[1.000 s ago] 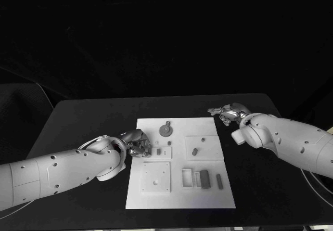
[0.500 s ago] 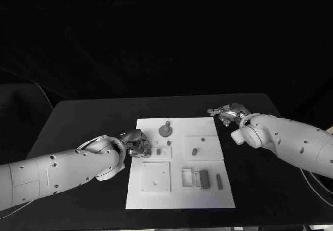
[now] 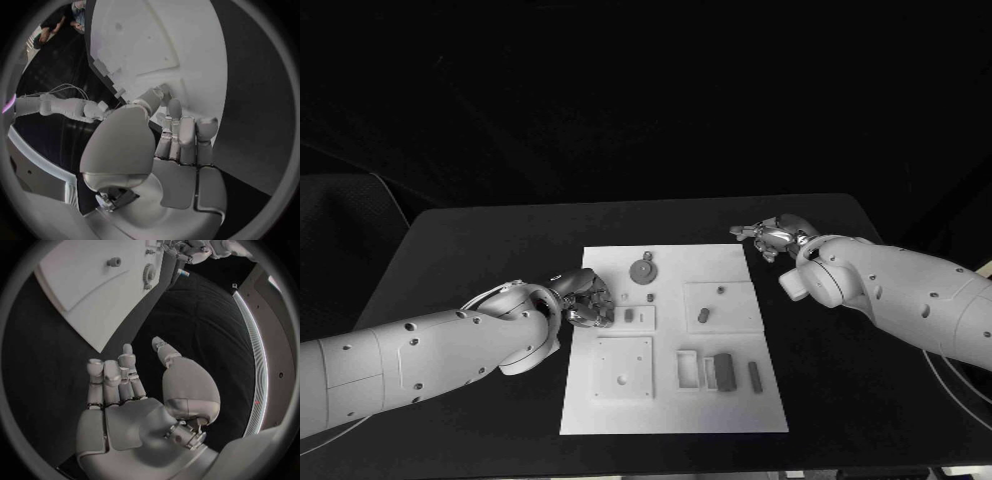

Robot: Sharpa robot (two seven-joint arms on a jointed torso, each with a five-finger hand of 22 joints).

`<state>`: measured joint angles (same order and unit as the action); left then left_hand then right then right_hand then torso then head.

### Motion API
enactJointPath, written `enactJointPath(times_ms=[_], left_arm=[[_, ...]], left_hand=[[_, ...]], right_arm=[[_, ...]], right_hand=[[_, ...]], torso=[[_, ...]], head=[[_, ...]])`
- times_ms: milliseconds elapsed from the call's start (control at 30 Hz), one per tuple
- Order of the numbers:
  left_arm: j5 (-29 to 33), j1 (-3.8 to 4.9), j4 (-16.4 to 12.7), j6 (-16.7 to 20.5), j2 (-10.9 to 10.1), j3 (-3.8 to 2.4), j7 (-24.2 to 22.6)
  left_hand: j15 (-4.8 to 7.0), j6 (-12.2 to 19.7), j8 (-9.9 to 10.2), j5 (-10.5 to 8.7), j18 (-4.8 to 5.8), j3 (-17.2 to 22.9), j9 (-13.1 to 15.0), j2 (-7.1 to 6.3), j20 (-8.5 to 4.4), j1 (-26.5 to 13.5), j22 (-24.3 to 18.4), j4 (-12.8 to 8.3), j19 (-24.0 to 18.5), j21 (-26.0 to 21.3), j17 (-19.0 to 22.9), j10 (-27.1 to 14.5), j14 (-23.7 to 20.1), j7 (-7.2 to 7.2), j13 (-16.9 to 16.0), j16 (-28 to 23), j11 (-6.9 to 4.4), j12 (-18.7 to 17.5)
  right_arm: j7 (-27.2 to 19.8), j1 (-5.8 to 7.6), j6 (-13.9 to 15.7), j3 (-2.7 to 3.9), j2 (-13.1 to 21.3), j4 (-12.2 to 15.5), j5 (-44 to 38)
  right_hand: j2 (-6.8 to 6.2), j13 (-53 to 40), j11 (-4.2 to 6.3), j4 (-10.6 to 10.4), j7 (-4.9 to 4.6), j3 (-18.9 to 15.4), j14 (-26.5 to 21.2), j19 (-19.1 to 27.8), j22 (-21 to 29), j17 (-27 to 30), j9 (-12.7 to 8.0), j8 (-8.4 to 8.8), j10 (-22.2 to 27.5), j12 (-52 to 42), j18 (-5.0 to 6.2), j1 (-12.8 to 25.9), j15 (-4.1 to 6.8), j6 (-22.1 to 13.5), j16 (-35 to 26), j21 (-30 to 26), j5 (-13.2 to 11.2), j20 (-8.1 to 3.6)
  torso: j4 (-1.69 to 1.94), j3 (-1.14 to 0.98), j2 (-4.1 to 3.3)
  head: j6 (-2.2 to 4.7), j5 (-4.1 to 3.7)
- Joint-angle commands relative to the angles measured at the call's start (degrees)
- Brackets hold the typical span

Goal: Assemble the parts on the task board

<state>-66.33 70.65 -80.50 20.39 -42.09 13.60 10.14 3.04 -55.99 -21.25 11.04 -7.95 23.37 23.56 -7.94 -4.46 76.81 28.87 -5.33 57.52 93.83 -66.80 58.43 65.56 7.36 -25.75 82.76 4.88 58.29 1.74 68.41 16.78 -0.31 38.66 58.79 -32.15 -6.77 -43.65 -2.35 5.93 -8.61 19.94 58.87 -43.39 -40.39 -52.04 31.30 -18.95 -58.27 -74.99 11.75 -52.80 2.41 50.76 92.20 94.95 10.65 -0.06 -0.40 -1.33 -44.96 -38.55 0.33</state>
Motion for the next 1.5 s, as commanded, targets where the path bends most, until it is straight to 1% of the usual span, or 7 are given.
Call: enactJointPath(times_ms=[33,233,333,1000,1133,1333,1500], left_arm=[[-0.29,-0.08,0.00,-0.51,0.24,0.02,-0.59],[-0.59,-0.09,0.16,-1.19,0.60,0.02,-0.08],[-1.76,-0.09,0.17,-1.87,0.72,0.02,0.61],[-1.89,-0.09,0.15,-1.93,0.58,0.01,0.83],[-1.89,-0.10,0.16,-1.72,0.57,0.01,0.84],[-1.91,-0.10,0.10,-1.52,0.47,0.01,0.97],[-1.91,-0.12,-0.02,-1.22,0.39,0.01,0.81]], left_hand=[[0.33,-1.64,-0.36,0.21,-2.43,-0.05,0.07,0.21,-0.43,-0.21,0.07,-0.29,0.11,0.30,0.03,0.42,0.06,1.18,-0.01,0.22,-0.18,0.21],[0.34,-1.66,-0.36,0.23,-2.45,-0.02,0.07,0.26,-0.43,-0.16,0.06,-0.33,0.11,0.30,0.04,0.43,0.07,1.18,0.00,0.22,-0.18,0.20],[0.34,-1.67,-0.35,0.23,-2.45,-0.01,0.08,0.27,-0.44,-0.15,0.06,-0.36,0.11,0.30,0.04,0.44,0.07,1.18,0.00,0.22,-0.19,0.20],[0.36,-2.11,-0.51,0.28,-2.47,0.08,0.16,0.54,-0.44,-0.13,0.06,-0.45,0.10,0.32,0.07,0.58,0.08,1.11,0.02,0.24,-0.23,0.21],[0.37,-2.18,-0.53,0.29,-2.48,0.12,0.18,0.61,-0.44,-0.11,0.06,-0.47,0.10,0.32,0.08,0.62,0.08,1.10,0.02,0.24,-0.24,0.21],[0.37,-2.24,-0.55,0.29,-2.49,0.15,0.19,0.64,-0.44,-0.09,0.05,-0.49,0.10,0.33,0.09,0.65,0.09,1.09,0.02,0.24,-0.25,0.21],[0.38,-2.29,-0.56,0.30,-2.49,0.18,0.19,0.68,-0.44,-0.07,0.05,-0.51,0.10,0.33,0.09,0.68,0.09,1.08,0.02,0.25,-0.26,0.22]], right_arm=[[-0.23,-0.03,-0.91,0.00,-0.03,0.04,-0.32],[-0.23,-0.04,-0.92,0.00,-0.03,0.02,-0.32],[-0.24,-0.04,-0.91,0.00,-0.04,0.04,-0.32],[-0.22,-0.07,-0.97,-0.01,0.01,0.01,-0.32],[-0.20,-0.09,-0.98,-0.01,0.00,0.01,-0.32],[-0.18,-0.11,-0.97,-0.01,0.02,0.01,-0.32],[-0.15,-0.12,-1.06,-0.01,0.02,0.03,-0.32]], right_hand=[[0.60,0.07,0.12,-0.05,-0.50,-0.43,0.05,-0.30,-0.07,0.09,-0.06,-0.09,-0.31,0.35,1.49,0.12,0.48,0.05,-0.28,7.88,0.02,-0.11],[0.60,0.08,0.12,-0.05,-0.50,-0.44,0.05,-0.31,-0.07,0.10,-0.07,-0.09,-0.31,0.35,1.49,0.13,0.48,0.05,-0.29,7.88,0.02,-0.12],[0.60,0.08,0.12,-0.05,-0.50,-0.44,0.05,-0.31,-0.07,0.10,-0.07,-0.09,-0.31,0.35,1.49,0.13,0.48,0.05,-0.29,7.88,0.02,-0.12],[0.62,0.10,0.12,-0.06,-0.50,-0.46,0.06,-0.33,-0.07,0.10,-0.07,-0.09,-0.32,0.36,1.50,0.15,0.48,0.05,-0.30,7.87,0.02,-0.12],[0.62,0.11,0.12,-0.06,-0.50,-0.46,0.06,-0.33,-0.07,0.10,-0.07,-0.09,-0.32,0.37,1.50,0.16,0.48,0.05,-0.30,7.87,0.02,-0.12],[0.62,0.11,0.12,-0.07,-0.50,-0.47,0.06,-0.34,-0.08,0.10,-0.08,-0.09,-0.32,0.37,1.50,0.17,0.48,0.06,-0.30,7.87,0.02,-0.12],[0.62,0.12,0.12,-0.07,-0.50,-0.47,0.06,-0.34,-0.08,0.11,-0.08,-0.09,-0.33,0.37,1.51,0.17,0.48,0.06,-0.31,7.87,0.02,-0.12]], torso=[[0.02,-0.01,-0.01],[0.01,0.00,0.01],[0.01,0.00,0.01],[0.02,-0.03,0.01],[0.02,0.01,0.01],[0.04,0.01,0.01],[0.04,-0.03,0.01]], head=[[0.00,-0.03],[-0.06,-0.07],[-0.07,-0.08],[-0.14,-0.17],[-0.09,-0.19],[-0.10,-0.18],[-0.09,-0.18]])
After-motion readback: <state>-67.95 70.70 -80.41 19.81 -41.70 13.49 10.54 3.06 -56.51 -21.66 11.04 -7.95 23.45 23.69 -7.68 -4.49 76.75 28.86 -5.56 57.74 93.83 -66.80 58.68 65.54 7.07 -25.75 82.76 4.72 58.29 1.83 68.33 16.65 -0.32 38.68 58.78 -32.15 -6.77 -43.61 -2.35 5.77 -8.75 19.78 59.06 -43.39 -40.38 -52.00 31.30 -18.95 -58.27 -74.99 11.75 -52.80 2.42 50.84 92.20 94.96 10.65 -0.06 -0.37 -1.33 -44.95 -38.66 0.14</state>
